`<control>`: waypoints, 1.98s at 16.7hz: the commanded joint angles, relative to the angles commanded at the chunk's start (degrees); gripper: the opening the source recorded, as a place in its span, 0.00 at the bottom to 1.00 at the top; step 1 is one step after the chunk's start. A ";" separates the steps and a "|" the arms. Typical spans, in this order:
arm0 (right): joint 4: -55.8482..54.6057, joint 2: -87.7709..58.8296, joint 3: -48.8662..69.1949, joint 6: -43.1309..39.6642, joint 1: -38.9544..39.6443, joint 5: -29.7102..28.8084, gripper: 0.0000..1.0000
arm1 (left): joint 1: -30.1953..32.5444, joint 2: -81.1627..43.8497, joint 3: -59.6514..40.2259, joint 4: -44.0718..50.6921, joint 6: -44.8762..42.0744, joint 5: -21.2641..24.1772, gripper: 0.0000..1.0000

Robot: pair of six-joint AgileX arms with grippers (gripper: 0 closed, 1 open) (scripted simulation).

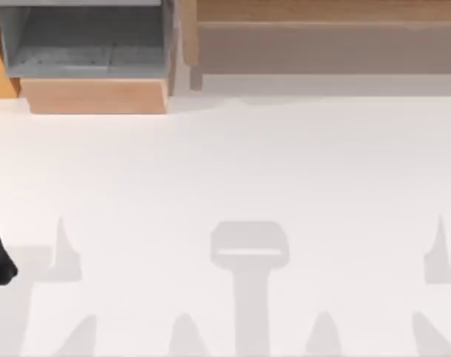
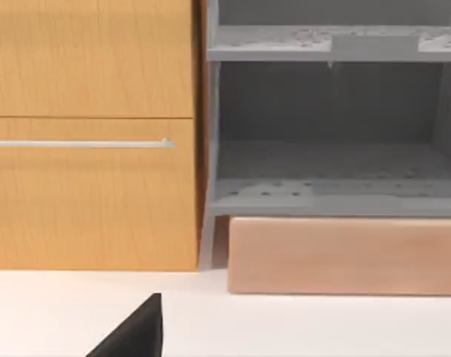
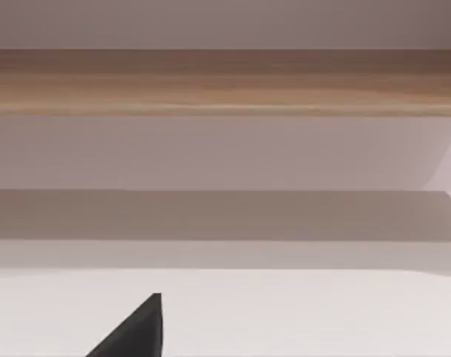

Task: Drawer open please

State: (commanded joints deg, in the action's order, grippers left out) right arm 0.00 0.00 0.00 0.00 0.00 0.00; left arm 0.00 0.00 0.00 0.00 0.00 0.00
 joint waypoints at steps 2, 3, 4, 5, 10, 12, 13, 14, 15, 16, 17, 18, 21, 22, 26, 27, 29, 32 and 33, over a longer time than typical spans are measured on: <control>0.00 0.00 0.00 0.00 0.00 0.00 1.00 | 0.05 -0.11 -0.10 -0.05 -0.01 -0.06 1.00; 0.00 0.00 0.00 0.00 0.00 0.00 1.00 | 0.34 -0.77 -0.72 -0.37 -0.06 -0.40 1.00; 0.00 0.00 0.00 0.00 0.00 0.00 1.00 | 0.88 -2.01 -1.81 -0.92 -0.14 -1.02 1.00; 0.00 0.00 0.00 0.00 0.00 0.00 1.00 | 1.67 -3.93 -3.37 -1.70 -0.24 -1.89 1.00; 0.00 0.00 0.00 0.00 0.00 0.00 1.00 | 8.22 -20.78 -15.18 -7.34 -0.54 -8.41 1.00; 0.00 0.00 0.00 0.00 0.00 0.00 1.00 | 11.55 -29.46 -20.91 -10.03 -0.59 -11.55 1.00; 0.00 0.00 0.00 0.00 0.00 0.00 1.00 | 13.21 -33.85 -23.78 -11.38 -0.61 -13.12 1.00; 0.00 0.00 0.00 0.00 0.00 0.00 1.00 | 14.83 -38.16 -26.56 -12.69 -0.64 -14.64 1.00; 0.00 0.00 0.00 0.00 0.00 0.00 1.00 | 16.37 -42.30 -29.23 -13.95 -0.65 -16.09 1.00; 0.00 0.00 0.00 0.00 0.00 0.00 1.00 | 17.80 -46.20 -31.72 -15.12 -0.67 -17.44 1.00; 0.00 0.00 0.00 0.00 0.00 0.00 1.00 | 19.08 -49.74 -33.98 -16.20 -0.70 -18.66 1.00; 0.00 0.00 0.00 0.00 0.00 0.00 1.00 | 20.21 -52.90 -36.00 -17.18 -0.74 -19.76 1.00; 0.00 0.00 0.00 0.00 0.00 0.00 1.00 | 22.50 -59.21 -40.22 -19.24 -0.85 -22.04 1.00; 0.00 0.00 0.00 0.00 0.00 0.00 1.00 | 22.85 -60.12 -40.87 -19.56 -0.86 -22.39 1.00; 0.00 0.00 0.00 0.00 0.00 0.00 1.00 | 22.97 -60.39 -41.07 -19.66 -0.86 -22.50 1.00; 0.00 0.00 0.00 0.00 0.00 0.00 1.00 | 22.73 -60.18 -40.83 -19.55 -0.85 -22.38 1.00; 0.00 0.00 0.00 0.00 0.00 0.00 1.00 | 22.11 -60.71 -41.09 -19.98 -1.52 -22.00 1.00; 0.00 0.00 0.00 0.00 0.00 0.00 1.00 | 17.41 -65.56 -43.09 -23.38 -7.04 -18.80 1.00; 0.00 0.00 0.00 0.00 0.00 0.00 1.00 | 15.12 -68.20 -44.06 -25.10 -10.10 -17.11 1.00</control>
State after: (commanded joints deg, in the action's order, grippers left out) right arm 0.00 0.00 0.00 0.00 0.00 0.00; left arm 15.12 -68.20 -44.06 -25.10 -10.10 -17.11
